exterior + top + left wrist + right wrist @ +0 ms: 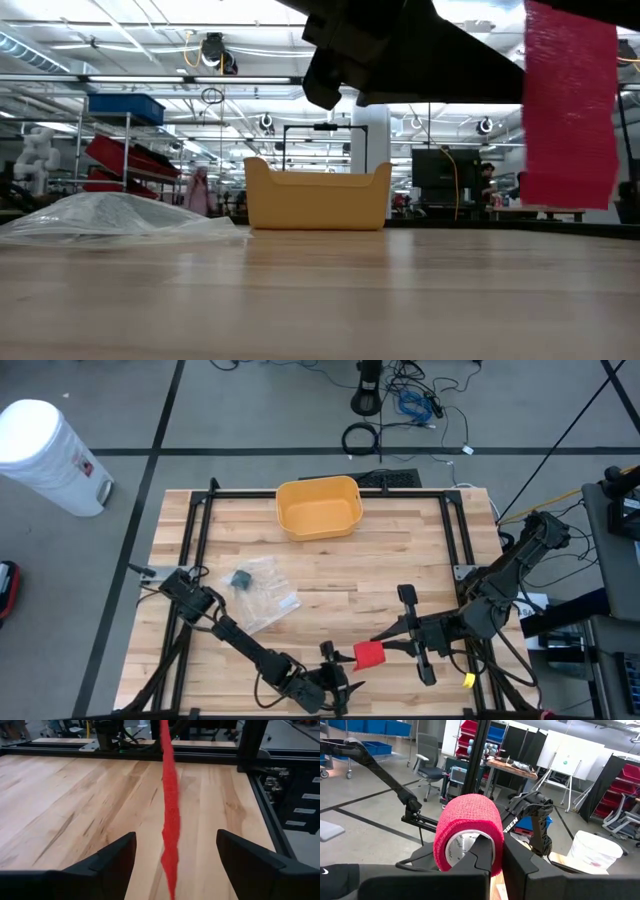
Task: Roll bandage
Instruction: Roll the red bandage
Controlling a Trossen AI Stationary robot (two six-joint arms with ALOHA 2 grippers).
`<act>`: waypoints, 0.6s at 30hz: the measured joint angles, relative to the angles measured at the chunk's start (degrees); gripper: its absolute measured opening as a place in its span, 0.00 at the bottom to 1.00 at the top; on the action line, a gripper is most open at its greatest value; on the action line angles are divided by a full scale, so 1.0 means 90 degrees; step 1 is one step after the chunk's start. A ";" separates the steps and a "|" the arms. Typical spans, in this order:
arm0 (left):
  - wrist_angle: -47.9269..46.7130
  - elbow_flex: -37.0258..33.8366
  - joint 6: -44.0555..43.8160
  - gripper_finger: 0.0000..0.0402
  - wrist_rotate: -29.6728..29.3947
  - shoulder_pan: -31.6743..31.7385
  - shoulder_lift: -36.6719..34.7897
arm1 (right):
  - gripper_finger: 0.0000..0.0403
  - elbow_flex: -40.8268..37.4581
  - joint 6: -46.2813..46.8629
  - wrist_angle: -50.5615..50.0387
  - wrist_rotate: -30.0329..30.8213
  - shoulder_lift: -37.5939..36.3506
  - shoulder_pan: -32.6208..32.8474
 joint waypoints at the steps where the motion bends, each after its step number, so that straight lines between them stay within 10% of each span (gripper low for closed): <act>1: 0.0002 0.0000 0.0002 0.70 0.0005 -0.0002 0.0000 | 0.04 0.0000 0.0000 0.0002 -0.0001 0.0000 0.0000; 18: 0.0177 -0.0001 0.0017 0.49 0.0364 0.0187 0.0000 | 0.04 0.0010 -0.0100 0.0080 -0.0002 0.0000 0.0000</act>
